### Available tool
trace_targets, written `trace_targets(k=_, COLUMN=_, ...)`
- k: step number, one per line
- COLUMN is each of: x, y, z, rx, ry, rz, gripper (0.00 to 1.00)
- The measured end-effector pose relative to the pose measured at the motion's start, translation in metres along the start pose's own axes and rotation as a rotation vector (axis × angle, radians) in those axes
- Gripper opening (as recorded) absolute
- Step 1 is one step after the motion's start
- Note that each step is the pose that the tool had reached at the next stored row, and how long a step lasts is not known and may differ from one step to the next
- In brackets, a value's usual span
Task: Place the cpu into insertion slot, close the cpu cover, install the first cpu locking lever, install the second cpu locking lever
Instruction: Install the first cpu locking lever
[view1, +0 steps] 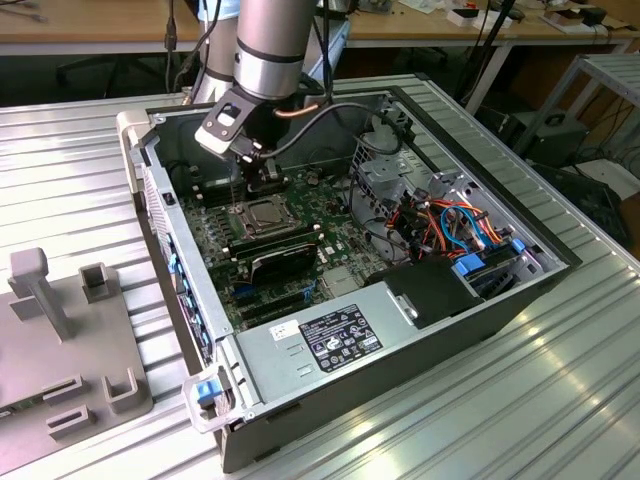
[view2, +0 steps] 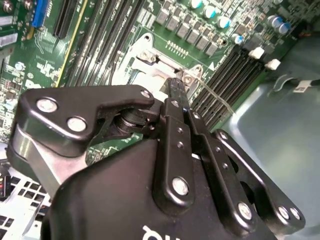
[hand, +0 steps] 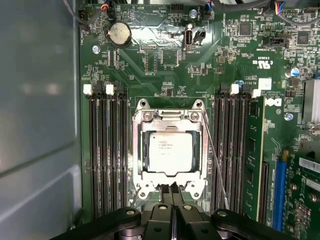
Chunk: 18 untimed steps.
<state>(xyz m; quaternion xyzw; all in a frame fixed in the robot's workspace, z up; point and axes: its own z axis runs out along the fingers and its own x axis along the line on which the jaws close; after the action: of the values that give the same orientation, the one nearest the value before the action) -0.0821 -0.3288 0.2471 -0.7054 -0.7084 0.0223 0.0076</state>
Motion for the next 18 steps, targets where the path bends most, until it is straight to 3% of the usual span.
trace_targets(k=3, x=-0.0002, y=-0.0022, z=-0.0067, rx=-0.0071, ry=-0.0002, rz=-0.002, gripper=0.11)
trace_targets(k=6, x=-0.0003, y=-0.0050, z=-0.0136, rx=-0.0191, ry=-0.0003, rz=-0.003, gripper=0.11)
trace_targets(k=7, x=-0.0003, y=-0.0063, z=-0.0146, rx=-0.0253, ry=-0.0002, rz=-0.003, gripper=0.11)
trace_targets(k=9, x=-0.0002, y=-0.0073, z=-0.0151, rx=-0.0294, ry=-0.0002, rz=-0.002, gripper=0.11)
trace_targets(k=12, x=-0.0003, y=-0.0076, z=-0.0152, rx=-0.0292, ry=0.0002, rz=0.013, gripper=0.11)
trace_targets(k=18, x=-0.0003, y=-0.0077, z=-0.0151, rx=-0.0276, ry=0.0022, rz=0.086, gripper=0.11)
